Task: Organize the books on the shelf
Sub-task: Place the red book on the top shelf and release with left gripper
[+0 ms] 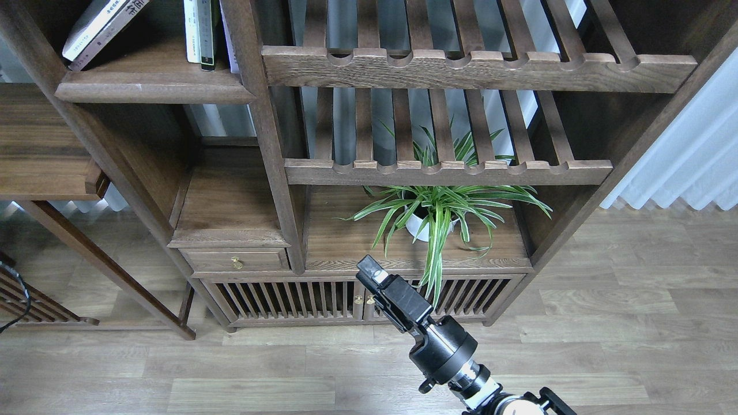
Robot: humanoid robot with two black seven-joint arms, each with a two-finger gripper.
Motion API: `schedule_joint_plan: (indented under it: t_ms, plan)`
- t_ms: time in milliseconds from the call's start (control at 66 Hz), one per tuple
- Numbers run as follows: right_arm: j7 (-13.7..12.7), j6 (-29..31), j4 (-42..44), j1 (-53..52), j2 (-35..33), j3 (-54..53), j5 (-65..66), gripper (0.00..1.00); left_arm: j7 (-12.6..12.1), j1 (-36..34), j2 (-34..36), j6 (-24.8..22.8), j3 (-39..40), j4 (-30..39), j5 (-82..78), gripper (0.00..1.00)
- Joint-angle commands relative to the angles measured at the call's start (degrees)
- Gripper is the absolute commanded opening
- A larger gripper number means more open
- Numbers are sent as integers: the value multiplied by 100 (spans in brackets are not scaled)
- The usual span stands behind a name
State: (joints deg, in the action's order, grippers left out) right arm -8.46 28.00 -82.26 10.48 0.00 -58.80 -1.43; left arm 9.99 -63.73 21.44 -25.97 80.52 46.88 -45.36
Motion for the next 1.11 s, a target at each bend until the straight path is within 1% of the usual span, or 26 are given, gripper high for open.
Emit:
schedule_joint_plan:
  t_ms: [0,30,197,303,364,439,455,576,652,758,833,879,894,939,1015,1091]
  plan:
    - [20,0,0,-2,0,-8,-7,67,293,-236,-96,154,-370,-416,9,0]
    - [20,0,0,-2,0,-17,-15,67,398,-306,-113,154,-449,-556,18,0]
    - [20,0,8,-2,0,-17,-95,68,680,-544,-175,233,-696,-1066,71,0]
    - [20,0,26,-11,0,-17,-112,68,1005,-711,-315,382,-836,-1374,80,0]
    - [20,0,35,-11,0,-17,-112,68,1084,-790,-386,417,-906,-1541,80,0]
    - [20,0,44,-28,0,-17,-112,68,1111,-816,-421,417,-977,-1664,80,0]
    - [20,0,52,-37,0,-17,-121,68,1154,-825,-439,426,-1029,-1743,80,0]
    - [20,0,61,-64,0,-17,-130,68,1234,-825,-465,426,-1126,-1831,80,0]
    - [20,0,70,-72,0,-17,-130,68,1234,-825,-518,426,-1135,-1840,80,0]
    - [20,0,79,-125,0,-17,-130,68,1234,-808,-535,435,-1153,-1831,80,3]
    - [20,0,105,-186,0,-17,-130,68,1251,-781,-544,426,-1170,-1822,97,5]
    - [20,0,140,-213,0,-17,-130,68,1243,-764,-544,426,-1188,-1788,132,9]
    - [20,0,149,-230,0,-17,-138,68,1242,-755,-553,426,-1197,-1761,167,12]
    - [20,0,167,-248,0,-17,-138,68,1242,-746,-579,426,-1240,-1726,255,18]
    - [20,0,246,-274,0,-17,-156,68,1234,-746,-746,417,-1337,-1629,414,21]
    - [20,0,307,-309,0,-8,-209,69,1225,-737,-764,417,-1408,-1445,528,25]
